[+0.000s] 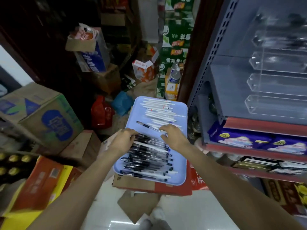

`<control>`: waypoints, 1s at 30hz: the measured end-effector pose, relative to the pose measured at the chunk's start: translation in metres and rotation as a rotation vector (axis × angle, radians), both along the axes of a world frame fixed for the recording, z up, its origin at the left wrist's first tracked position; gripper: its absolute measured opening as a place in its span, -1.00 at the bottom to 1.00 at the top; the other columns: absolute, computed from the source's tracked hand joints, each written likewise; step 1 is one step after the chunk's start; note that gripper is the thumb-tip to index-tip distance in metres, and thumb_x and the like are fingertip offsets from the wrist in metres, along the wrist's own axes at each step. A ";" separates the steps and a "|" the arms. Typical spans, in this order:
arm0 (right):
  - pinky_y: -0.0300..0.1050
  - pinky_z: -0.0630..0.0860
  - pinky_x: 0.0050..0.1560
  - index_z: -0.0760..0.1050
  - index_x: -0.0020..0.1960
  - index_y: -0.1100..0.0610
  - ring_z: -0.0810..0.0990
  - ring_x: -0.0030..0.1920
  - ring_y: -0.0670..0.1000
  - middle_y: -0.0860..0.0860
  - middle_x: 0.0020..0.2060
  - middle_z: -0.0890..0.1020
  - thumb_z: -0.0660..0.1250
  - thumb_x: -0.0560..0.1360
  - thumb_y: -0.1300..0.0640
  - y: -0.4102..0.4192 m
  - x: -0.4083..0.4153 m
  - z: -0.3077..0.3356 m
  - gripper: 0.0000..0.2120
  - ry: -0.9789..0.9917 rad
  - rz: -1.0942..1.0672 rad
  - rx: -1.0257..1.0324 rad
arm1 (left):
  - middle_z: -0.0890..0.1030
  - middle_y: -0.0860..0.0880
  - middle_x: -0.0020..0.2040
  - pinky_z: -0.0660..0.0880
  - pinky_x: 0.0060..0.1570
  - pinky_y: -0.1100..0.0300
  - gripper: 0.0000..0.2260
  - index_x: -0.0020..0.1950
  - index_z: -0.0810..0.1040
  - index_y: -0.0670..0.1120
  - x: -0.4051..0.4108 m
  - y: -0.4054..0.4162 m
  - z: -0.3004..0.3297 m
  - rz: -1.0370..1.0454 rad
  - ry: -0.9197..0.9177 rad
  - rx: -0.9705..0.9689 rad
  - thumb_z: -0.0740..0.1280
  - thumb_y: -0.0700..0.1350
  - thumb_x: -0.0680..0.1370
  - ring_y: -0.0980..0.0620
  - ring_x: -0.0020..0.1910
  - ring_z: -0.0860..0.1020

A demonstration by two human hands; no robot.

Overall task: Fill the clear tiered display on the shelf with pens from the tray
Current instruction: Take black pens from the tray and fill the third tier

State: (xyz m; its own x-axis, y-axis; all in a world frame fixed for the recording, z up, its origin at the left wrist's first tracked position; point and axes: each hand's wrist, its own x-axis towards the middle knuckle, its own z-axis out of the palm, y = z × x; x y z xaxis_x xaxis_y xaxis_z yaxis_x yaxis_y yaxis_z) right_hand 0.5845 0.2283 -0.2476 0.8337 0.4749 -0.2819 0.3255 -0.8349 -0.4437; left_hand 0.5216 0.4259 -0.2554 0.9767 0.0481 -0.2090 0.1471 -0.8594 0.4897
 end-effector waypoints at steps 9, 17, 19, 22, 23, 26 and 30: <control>0.00 0.43 -0.12 0.30 0.39 0.16 0.39 0.25 0.16 0.14 0.25 0.38 0.20 0.51 0.44 0.033 0.013 -0.040 -0.51 -0.106 0.002 -0.251 | 0.49 -0.14 0.25 0.44 0.18 0.05 -0.73 0.26 0.53 -0.12 0.026 0.024 -0.032 -0.085 0.020 0.062 0.17 -0.22 0.61 -0.15 0.19 0.50; 0.01 0.50 -0.07 0.39 0.20 0.24 0.49 0.09 0.19 0.22 0.13 0.46 0.20 0.48 0.46 0.035 0.014 -0.043 -0.67 -0.047 -0.038 -0.326 | 0.51 -0.13 0.08 0.46 0.12 0.07 -0.86 0.06 0.61 -0.12 0.047 0.030 -0.035 -0.124 0.084 -0.005 0.37 -0.19 0.51 -0.10 0.06 0.54; 0.00 0.47 0.01 0.41 0.18 0.26 0.49 0.10 0.20 0.24 0.12 0.47 0.20 0.51 0.38 0.032 0.015 -0.045 -0.75 -0.038 -0.060 -0.310 | 0.54 -0.12 0.08 0.46 0.11 0.10 -0.85 0.06 0.62 -0.13 0.051 0.029 -0.032 -0.168 0.092 0.003 0.38 -0.21 0.50 -0.09 0.07 0.55; -0.01 0.41 0.02 0.45 0.11 0.28 0.50 0.10 0.26 0.27 0.09 0.50 0.13 0.56 0.29 0.027 0.015 -0.043 -0.81 -0.030 -0.142 -0.184 | 0.55 -0.07 0.08 0.45 0.03 0.14 -0.84 0.08 0.62 -0.09 0.053 0.028 -0.030 -0.240 0.040 0.039 0.35 -0.20 0.52 -0.06 0.06 0.55; -0.02 0.41 0.01 0.45 0.10 0.28 0.50 0.09 0.25 0.26 0.07 0.51 0.12 0.56 0.29 0.025 0.014 -0.042 -0.82 -0.021 -0.146 -0.150 | 0.55 -0.05 0.08 0.42 0.00 0.16 -0.84 0.09 0.61 -0.08 0.053 0.028 -0.031 -0.263 0.020 0.060 0.35 -0.19 0.53 -0.05 0.06 0.54; -0.01 0.45 -0.03 0.43 0.10 0.27 0.54 0.05 0.21 0.23 0.02 0.57 0.11 0.57 0.32 0.019 0.011 -0.038 -0.83 0.032 -0.129 -0.058 | 0.55 -0.05 0.07 0.39 0.06 0.12 -0.85 0.09 0.58 -0.06 0.053 0.029 -0.037 -0.300 0.000 0.099 0.33 -0.16 0.54 -0.05 0.11 0.49; 0.07 0.51 -0.10 0.42 0.09 0.25 0.58 -0.02 0.22 0.23 -0.04 0.62 0.10 0.58 0.32 0.010 0.007 -0.031 -0.84 0.075 -0.134 0.041 | 0.59 -0.07 0.01 0.45 0.11 0.08 -0.92 0.00 0.57 -0.08 0.050 0.030 -0.043 -0.123 -0.047 -0.172 0.33 -0.19 0.53 -0.04 0.05 0.53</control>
State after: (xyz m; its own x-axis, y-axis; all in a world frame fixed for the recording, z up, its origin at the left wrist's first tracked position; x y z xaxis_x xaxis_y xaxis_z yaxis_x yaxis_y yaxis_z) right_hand 0.5918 0.2386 -0.2787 0.8678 0.3729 -0.3283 0.1771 -0.8495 -0.4970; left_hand 0.5715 0.4555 -0.2988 0.9819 -0.1044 -0.1580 0.0199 -0.7729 0.6342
